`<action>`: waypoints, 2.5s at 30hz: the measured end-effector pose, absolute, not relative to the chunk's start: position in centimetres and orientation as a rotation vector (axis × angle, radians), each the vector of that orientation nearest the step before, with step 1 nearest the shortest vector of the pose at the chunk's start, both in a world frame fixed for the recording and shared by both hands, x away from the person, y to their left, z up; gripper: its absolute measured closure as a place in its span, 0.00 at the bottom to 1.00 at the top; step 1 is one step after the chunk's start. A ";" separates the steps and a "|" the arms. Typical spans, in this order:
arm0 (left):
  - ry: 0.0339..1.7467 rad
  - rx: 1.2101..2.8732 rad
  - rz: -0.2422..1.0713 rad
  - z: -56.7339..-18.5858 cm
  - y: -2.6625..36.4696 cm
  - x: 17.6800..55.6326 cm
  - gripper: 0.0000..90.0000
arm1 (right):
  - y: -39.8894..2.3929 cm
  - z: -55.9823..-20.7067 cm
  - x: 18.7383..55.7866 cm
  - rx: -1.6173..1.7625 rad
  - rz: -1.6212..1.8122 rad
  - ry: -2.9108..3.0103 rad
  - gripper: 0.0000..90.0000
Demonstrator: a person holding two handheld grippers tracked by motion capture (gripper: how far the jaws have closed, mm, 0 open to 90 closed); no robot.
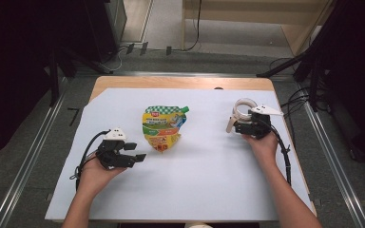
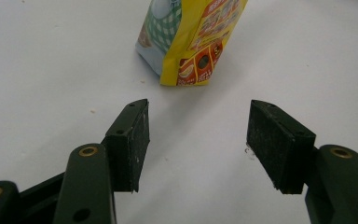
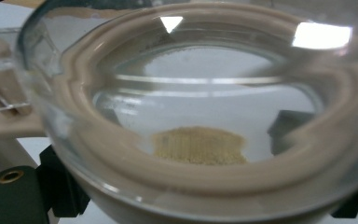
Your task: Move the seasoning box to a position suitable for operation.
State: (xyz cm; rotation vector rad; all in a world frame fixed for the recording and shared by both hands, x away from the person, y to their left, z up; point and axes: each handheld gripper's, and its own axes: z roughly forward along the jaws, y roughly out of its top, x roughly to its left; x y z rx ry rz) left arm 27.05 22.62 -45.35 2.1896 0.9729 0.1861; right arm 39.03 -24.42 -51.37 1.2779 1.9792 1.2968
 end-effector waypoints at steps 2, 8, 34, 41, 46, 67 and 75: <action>0.973 2.189 0.184 -45.3 22.7 27.0 0.44 | -24.3 -51.1 38.8 1.285 1.315 1.975 0.13; 0.967 2.194 0.176 -45.4 22.7 27.0 0.44 | -23.7 -50.0 37.8 1.238 1.331 1.999 0.13; 0.912 2.201 0.151 -45.2 22.0 26.5 0.44 | -19.2 -47.5 28.9 1.055 1.469 2.183 0.13; 0.893 2.205 0.152 -44.9 21.6 26.3 0.44 | -17.5 -47.6 27.5 1.007 1.489 2.235 0.13; 0.888 2.196 0.160 -44.4 21.6 26.3 0.44 | -16.2 -47.9 26.6 0.953 1.467 2.285 0.13; 0.835 2.188 0.097 -43.9 20.0 26.0 0.56 | -14.2 -48.5 26.1 0.876 1.421 2.352 0.13; 0.815 2.174 0.066 -43.7 19.4 25.9 0.63 | -12.5 -49.9 26.4 0.855 1.372 2.405 0.13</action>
